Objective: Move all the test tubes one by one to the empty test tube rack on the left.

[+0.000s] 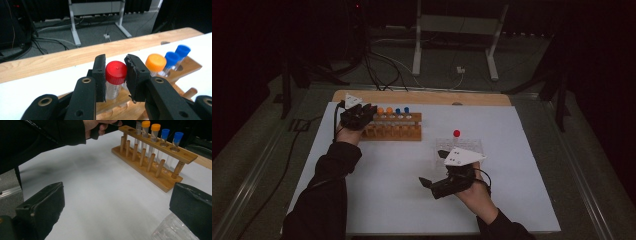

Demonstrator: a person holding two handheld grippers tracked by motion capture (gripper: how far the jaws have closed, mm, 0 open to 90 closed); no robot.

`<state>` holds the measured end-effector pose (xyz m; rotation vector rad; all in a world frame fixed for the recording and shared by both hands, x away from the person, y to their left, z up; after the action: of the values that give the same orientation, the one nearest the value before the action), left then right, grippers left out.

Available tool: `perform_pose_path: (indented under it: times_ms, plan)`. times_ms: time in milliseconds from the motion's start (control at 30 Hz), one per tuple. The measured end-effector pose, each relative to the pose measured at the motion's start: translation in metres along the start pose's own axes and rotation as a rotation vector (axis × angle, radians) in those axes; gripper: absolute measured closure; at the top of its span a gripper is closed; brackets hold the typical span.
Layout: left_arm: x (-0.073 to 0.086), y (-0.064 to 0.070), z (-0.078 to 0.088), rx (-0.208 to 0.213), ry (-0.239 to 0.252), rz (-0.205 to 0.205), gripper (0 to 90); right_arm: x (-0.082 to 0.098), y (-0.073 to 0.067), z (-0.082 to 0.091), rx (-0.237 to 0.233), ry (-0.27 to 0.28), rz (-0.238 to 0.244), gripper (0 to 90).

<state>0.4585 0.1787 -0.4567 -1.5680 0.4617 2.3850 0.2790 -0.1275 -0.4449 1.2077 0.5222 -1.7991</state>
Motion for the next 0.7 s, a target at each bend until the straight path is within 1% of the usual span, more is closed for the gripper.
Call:
perform_pose_path:
  times_ms: [200, 400, 433, 500, 533, 567, 633, 700]
  plan:
    - [-0.001, 0.0, 0.0, 0.002, -0.01, 0.0, 71.6, 0.0, 0.0, 0.001, 0.001, 0.003, 0.0, 0.0]
    - [-0.002, 0.0, 0.001, -0.001, -0.019, 0.014, 70.4, 0.0, 0.002, 0.002, 0.003, 0.003, -0.001, 0.0]
    - [-0.003, -0.001, 0.003, -0.011, -0.016, 0.02, 69.5, -0.001, 0.002, 0.002, 0.004, 0.003, -0.002, 0.0]
    - [-0.005, -0.001, 0.007, -0.005, -0.001, 0.032, 61.9, -0.001, 0.003, 0.004, 0.008, 0.008, -0.002, 0.0]
    - [-0.006, -0.001, 0.01, -0.011, -0.001, 0.028, 59.5, -0.001, 0.004, 0.004, 0.012, 0.01, -0.003, 0.0]
    - [-0.007, -0.001, 0.012, -0.005, -0.002, 0.024, 57.4, -0.001, 0.005, 0.005, 0.015, 0.013, -0.003, 0.0]
    - [-0.009, 0.001, 0.019, 0.0, -0.002, 0.013, 49.3, -0.002, 0.007, 0.007, 0.018, 0.015, -0.007, 0.0]
    - [-0.01, 0.002, 0.026, 0.024, 0.006, 0.021, 43.1, -0.003, 0.009, 0.009, 0.022, 0.025, -0.011, 0.0]
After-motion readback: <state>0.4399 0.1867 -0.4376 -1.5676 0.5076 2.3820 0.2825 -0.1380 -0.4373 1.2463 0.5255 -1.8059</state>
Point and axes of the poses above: each handheld gripper's, and its own axes: z roughly backward along the jaws, x roughly out of its underside, y roughly to its right, the point moved 2 cm from there along -z, roughly forward along the jaws, and after that the axes turned 6 degrees about z, right-handed, at the moved point
